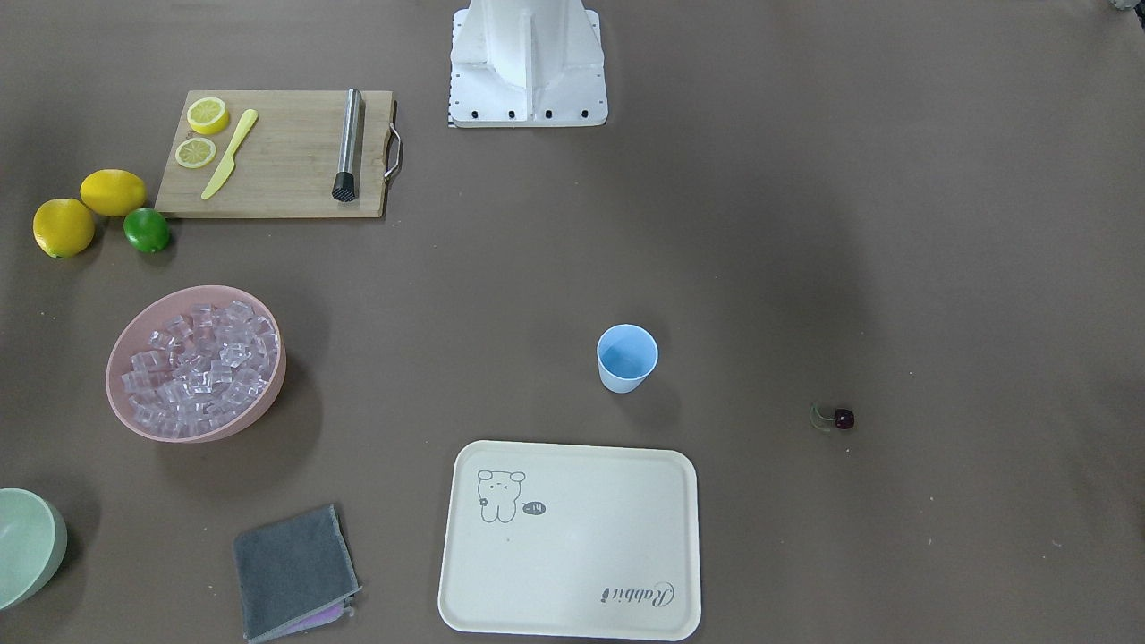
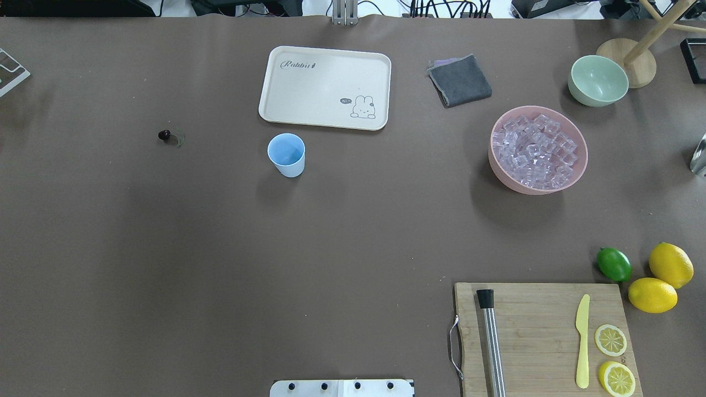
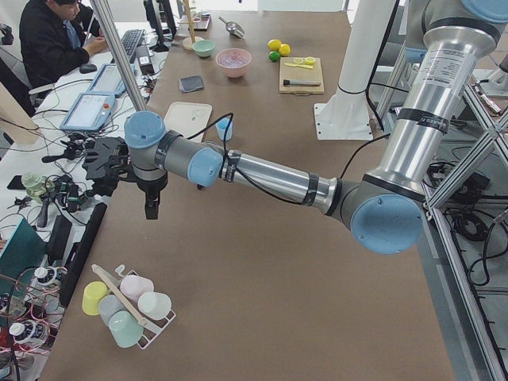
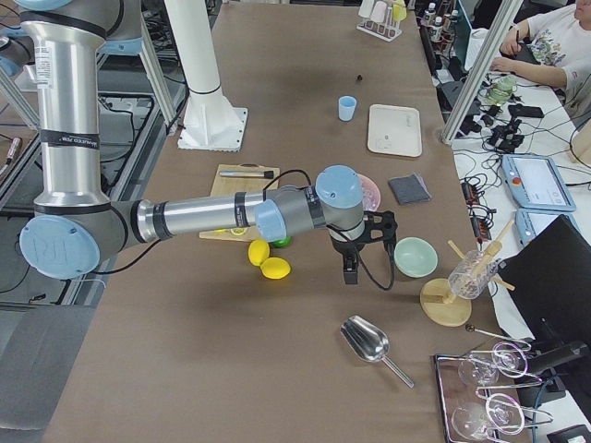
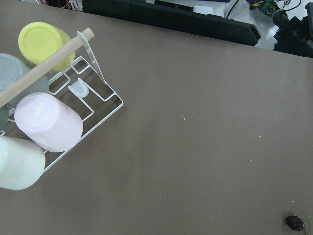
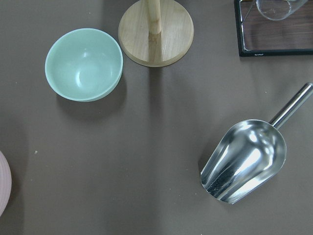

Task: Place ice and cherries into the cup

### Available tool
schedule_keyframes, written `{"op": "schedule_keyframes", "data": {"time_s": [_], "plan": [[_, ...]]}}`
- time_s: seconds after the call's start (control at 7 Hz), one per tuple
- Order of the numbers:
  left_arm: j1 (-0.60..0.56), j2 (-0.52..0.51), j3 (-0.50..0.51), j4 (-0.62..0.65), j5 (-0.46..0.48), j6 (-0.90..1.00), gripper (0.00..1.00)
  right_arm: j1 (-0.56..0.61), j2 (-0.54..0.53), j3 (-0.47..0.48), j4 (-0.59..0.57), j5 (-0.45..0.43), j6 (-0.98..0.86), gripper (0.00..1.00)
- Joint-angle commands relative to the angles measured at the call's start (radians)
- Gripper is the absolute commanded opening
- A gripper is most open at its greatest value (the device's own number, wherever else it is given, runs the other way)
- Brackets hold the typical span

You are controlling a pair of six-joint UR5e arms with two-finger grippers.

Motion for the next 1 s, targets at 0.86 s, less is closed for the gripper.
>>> {"op": "schedule_keyframes", "data": {"time_s": [0.86], "plan": [[0.026,-0.082,0.05,-0.026,0.072,-0.166,0.98,0.0,0.015,0.036,0.001,0.003,-0.001,1.0]]}}
